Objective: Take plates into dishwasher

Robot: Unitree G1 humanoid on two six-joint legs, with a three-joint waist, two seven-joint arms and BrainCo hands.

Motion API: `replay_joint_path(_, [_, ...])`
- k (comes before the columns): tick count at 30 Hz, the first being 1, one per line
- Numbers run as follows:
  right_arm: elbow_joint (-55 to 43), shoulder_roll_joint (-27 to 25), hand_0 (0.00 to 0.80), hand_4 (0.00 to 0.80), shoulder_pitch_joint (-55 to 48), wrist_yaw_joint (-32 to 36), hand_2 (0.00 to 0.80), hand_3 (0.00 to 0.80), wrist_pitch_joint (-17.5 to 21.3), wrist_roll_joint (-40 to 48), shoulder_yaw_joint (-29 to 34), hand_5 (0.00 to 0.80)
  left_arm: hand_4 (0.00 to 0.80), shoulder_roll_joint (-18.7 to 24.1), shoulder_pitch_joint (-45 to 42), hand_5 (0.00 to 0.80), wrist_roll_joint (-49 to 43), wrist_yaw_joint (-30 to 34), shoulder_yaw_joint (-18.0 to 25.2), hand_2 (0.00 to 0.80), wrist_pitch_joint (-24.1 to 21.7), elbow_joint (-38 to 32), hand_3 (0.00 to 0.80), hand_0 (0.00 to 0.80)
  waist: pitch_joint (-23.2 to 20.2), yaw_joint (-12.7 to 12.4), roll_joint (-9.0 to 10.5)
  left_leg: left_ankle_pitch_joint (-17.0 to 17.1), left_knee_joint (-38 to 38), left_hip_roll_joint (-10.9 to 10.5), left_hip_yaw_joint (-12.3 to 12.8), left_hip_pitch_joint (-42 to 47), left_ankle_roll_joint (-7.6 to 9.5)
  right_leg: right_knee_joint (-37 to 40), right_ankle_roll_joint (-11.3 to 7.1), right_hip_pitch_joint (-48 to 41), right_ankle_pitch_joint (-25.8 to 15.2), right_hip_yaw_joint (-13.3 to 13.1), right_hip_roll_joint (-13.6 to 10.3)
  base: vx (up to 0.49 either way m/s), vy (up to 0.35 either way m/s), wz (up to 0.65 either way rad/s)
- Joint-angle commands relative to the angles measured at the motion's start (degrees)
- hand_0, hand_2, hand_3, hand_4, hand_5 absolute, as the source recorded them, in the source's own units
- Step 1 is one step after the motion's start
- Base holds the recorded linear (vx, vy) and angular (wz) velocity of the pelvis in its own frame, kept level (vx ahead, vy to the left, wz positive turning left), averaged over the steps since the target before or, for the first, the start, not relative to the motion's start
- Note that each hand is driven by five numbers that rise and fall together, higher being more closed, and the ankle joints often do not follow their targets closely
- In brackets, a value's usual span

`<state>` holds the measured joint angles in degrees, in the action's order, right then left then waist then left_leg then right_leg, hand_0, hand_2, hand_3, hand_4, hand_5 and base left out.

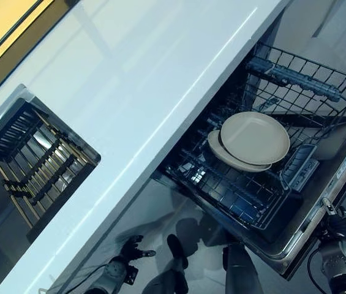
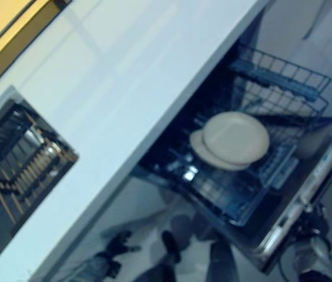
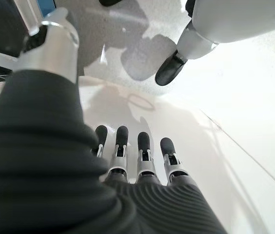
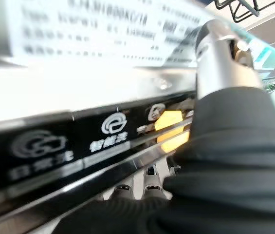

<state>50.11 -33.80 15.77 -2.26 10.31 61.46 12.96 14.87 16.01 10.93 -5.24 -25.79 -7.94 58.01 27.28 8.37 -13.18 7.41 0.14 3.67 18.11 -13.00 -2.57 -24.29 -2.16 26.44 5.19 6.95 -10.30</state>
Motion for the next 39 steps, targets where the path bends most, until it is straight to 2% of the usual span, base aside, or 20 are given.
replay_joint_path(1, [-0.24,-3.02,0.0,0.0,4.13,2.52,0.0,0.0,1.59,-0.32,-0.62,0.0,0.0,2.54,2.94,0.0,2.25,-1.85,1.78,0.0,-1.7,1.05,0.0,0.0,-1.15,-1.34,-0.35,1.03,5.37,2.08,-1.82,-6.3,-3.38,-7.0,-0.63,-0.87,5.76,2.73,-1.24,0.0,0.0,0.0])
replay_joint_path(11, [0.46,-3.3,0.0,0.0,7.96,5.41,0.0,0.0,1.58,-1.26,-3.15,0.0,0.0,3.16,1.85,0.0,2.87,-1.02,1.12,0.0,-1.32,-0.25,0.0,0.0,-0.63,-2.39,-1.58,3.52,3.29,3.27,-1.78,-7.43,-4.31,-8.6,-0.69,0.15,6.81,2.39,-1.01,0.0,0.003,-0.04])
replay_joint_path(17, [-3.63,-1.34,0.0,0.0,8.66,8.23,0.0,0.0,1.95,-2.95,-6.24,0.0,0.0,2.98,1.36,0.0,2.42,-1.34,0.58,0.0,-0.31,-1.97,0.0,0.0,-0.43,-2.88,-1.46,3.87,3.4,3.59,-1.72,-7.44,-4.36,-8.42,-0.58,-0.41,6.65,2.91,-1.16,0.016,0.003,-0.01])
replay_joint_path(24, [-12.33,1.95,0.0,0.0,10.44,6.61,0.0,0.0,-1.47,-7.46,-11.73,0.0,0.0,2.92,2.04,0.0,1.59,-0.9,0.04,0.0,1.98,-3.37,0.0,0.0,-0.63,-3.54,-0.68,3.16,5.5,3.64,-2.17,-7.33,-3.91,-8.14,-0.7,-1.12,5.75,3.63,-1.96,0.024,0.0,-0.04])
replay_joint_path(30, [-16.14,4.48,0.0,0.0,12.24,4.59,0.0,0.0,-3.96,-10.08,-15.08,0.0,0.0,1.57,2.03,0.0,1.62,-1.38,-0.63,0.0,2.2,-2.55,0.0,0.0,-1.01,-4.29,-0.38,3.14,6.13,3.47,-2.67,-6.77,-3.68,-7.34,-0.49,-2.7,5.33,4.06,-2.21,0.049,0.022,-0.08])
replay_joint_path(39, [-19.57,7.61,0.0,0.0,11.9,2.62,0.0,0.0,-4.97,-12.01,-17.42,0.0,0.0,0.45,0.76,0.0,2.48,-1.3,-1.12,0.0,3.31,-1.81,0.0,0.0,-1.95,-5.58,-0.22,3.51,5.33,3.01,-3.3,-5.19,-3.63,-5.44,-0.53,-6.23,4.82,5.14,-2.87,0.073,0.054,-0.03])
